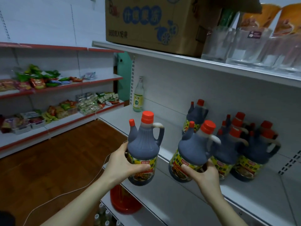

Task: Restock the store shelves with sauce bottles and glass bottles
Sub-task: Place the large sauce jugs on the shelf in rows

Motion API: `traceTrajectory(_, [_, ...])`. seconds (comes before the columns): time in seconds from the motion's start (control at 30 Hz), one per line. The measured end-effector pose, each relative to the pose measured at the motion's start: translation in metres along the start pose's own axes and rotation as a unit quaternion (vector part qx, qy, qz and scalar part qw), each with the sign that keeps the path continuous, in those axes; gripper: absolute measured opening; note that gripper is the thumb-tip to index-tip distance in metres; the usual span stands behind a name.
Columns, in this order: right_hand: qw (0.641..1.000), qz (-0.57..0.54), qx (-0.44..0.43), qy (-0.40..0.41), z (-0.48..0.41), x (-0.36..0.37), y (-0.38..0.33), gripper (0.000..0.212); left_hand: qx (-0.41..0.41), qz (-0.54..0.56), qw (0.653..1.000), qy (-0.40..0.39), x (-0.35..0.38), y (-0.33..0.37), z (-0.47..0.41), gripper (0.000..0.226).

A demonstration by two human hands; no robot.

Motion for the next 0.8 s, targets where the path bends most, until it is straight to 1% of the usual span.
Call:
traceTrajectory(0.1, [1.0, -0.001, -0.004, 0.007, -0.025, 0.007, 0.012, 0.05, 0.005, -0.004, 1.0, 0.011, 0.0, 0.002, -0.03, 0.076])
traceTrajectory(0.2, [1.0, 0.013, 0.002, 0.007, -0.044, 0.014, 0.025, 0.047, 0.002, -0.005, 1.0, 0.013, 0.003, 0.005, -0.061, 0.072])
traceTrajectory(0.23, [1.0, 0.016, 0.006, 0.013, -0.049, 0.015, 0.031, 0.05, 0.003, -0.006, 1.0, 0.009, 0.004, 0.007, -0.072, 0.071])
traceTrajectory(0.3, [0.999, 0.024, 0.017, 0.034, -0.057, 0.018, 0.039, 0.071, 0.005, -0.009, 1.0, 0.001, 0.007, 0.01, -0.094, 0.07])
traceTrajectory(0.33, [0.998, 0.03, 0.021, 0.044, -0.062, 0.019, 0.043, 0.076, 0.006, -0.011, 1.0, -0.003, 0.01, 0.01, -0.105, 0.07])
traceTrajectory(0.4, [0.997, 0.045, 0.027, 0.063, -0.071, 0.022, 0.051, 0.066, 0.004, -0.018, 1.0, -0.019, 0.014, 0.01, -0.129, 0.072])
traceTrajectory(0.5, [0.994, 0.073, 0.028, 0.081, -0.081, 0.029, 0.06, 0.055, -0.003, -0.028, 0.998, -0.051, 0.022, 0.01, -0.162, 0.085])
traceTrajectory(0.53, [0.992, 0.087, 0.026, 0.087, -0.084, 0.032, 0.062, 0.052, -0.008, -0.031, 0.998, -0.061, 0.025, 0.009, -0.172, 0.085])
traceTrajectory(0.63, [0.987, 0.119, 0.022, 0.109, -0.091, 0.038, 0.067, 0.052, -0.019, -0.038, 0.996, -0.083, 0.037, 0.004, -0.197, 0.078])
traceTrajectory(0.8, [0.984, 0.137, 0.026, 0.115, -0.09, 0.043, 0.085, 0.057, -0.017, -0.061, 0.992, -0.11, 0.049, 0.0, -0.222, 0.074])
Point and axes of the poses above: each hand's wrist, its own z-axis away from the middle knuckle, its own x-axis out of the palm, y = z × x, the point moved 3 cm from there along -z, towards the middle knuckle, and after that the axes turned 15 degrees about -x, right-handed, at the moved point
